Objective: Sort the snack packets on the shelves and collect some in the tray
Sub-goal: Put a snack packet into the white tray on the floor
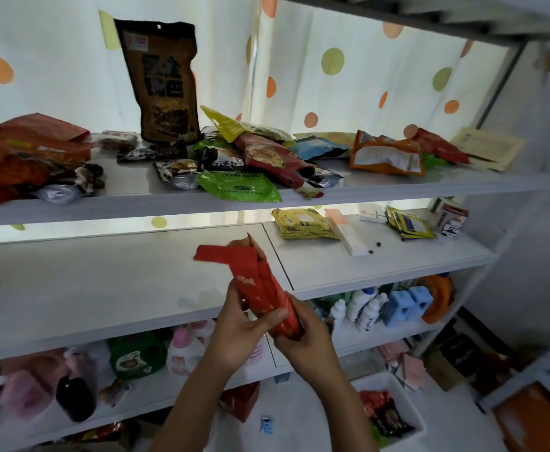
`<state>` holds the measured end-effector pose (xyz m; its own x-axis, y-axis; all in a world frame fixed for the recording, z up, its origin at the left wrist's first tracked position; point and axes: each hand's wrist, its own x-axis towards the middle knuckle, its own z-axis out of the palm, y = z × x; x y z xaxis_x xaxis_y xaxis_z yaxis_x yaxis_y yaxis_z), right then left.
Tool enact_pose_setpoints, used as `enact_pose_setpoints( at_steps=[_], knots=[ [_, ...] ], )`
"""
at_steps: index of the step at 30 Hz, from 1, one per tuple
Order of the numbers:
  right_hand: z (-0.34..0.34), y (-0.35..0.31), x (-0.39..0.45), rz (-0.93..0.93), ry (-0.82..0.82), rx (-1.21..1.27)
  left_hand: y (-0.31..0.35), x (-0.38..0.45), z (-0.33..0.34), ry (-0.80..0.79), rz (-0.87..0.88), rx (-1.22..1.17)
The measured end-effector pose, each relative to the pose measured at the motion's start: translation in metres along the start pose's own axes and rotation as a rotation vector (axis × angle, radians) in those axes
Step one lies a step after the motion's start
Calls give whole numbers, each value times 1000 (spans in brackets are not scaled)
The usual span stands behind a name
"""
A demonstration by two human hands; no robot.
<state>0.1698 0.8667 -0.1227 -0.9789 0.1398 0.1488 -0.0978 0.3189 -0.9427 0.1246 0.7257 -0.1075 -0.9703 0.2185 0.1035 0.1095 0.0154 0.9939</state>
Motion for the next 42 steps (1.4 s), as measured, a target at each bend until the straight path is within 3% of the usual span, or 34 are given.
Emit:
enact_pose_setpoints(
  at_steps=[5, 8, 15, 22, 29, 34, 42],
  knots=[
    [-32, 6, -11, 162, 174, 204, -1, 12, 15, -117, -32, 89],
    [-54, 17, -21, 236, 175, 339, -2, 10, 41, -192, -84, 34],
    [-106, 33, -49, 236, 361, 316, -18, 11, 125, -247, -209, -29],
    [-193, 65, -90, 299, 561, 437, -26, 6, 235, -366, -192, 8],
    [-260, 117, -105, 297, 736, 430, -53, -3, 324, -552, -289, 14],
    [-292, 152, -103, 337, 824, 436, -71, -4, 360, -549, -352, -41],
    [-326, 206, -86, 409, 898, 178, -93, 28, 414, -588, -357, 77]
  ],
)
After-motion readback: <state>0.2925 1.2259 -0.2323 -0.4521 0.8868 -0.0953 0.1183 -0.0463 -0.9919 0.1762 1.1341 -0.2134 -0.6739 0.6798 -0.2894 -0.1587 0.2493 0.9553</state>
